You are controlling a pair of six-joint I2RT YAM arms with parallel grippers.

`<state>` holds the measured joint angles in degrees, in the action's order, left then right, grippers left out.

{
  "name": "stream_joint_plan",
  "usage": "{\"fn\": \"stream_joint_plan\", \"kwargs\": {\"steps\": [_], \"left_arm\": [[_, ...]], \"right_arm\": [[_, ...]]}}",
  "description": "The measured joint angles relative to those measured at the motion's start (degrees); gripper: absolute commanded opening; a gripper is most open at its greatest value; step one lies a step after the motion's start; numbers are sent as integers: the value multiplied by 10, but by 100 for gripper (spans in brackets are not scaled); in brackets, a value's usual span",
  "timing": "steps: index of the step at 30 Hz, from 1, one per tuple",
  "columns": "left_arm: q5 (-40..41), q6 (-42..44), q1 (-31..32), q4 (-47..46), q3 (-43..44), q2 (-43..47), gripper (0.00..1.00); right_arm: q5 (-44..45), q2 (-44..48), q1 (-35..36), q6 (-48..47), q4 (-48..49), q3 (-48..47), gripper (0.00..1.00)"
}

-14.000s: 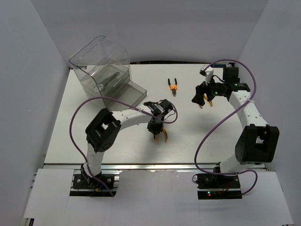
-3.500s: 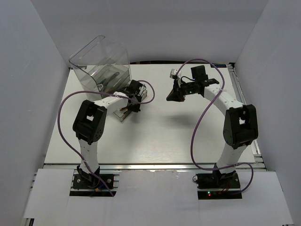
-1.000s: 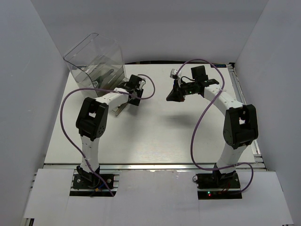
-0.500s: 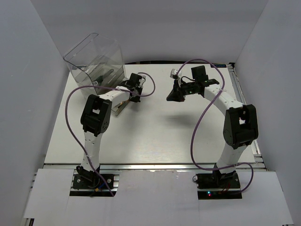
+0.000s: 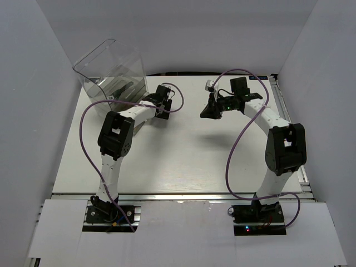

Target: Sort the tools into containers

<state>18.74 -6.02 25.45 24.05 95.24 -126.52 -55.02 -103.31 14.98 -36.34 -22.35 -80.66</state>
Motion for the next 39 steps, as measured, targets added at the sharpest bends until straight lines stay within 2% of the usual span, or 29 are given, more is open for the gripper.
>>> {"fn": "stream_joint_plan", "kwargs": {"steps": [2, 6, 28, 39], "left_arm": [[6, 0, -1, 0, 0, 0, 84], [12, 4, -3, -1, 1, 0, 81], [-5, 7, -57, 8, 1, 5, 83], [11, 17, -82, 10, 1, 6, 84]], "right_arm": [[0, 0, 0, 0, 0, 0, 16], [0, 0, 0, 0, 0, 0, 16], [0, 0, 0, 2, 2, 13, 16], [0, 0, 0, 2, 3, 14, 16]]}}
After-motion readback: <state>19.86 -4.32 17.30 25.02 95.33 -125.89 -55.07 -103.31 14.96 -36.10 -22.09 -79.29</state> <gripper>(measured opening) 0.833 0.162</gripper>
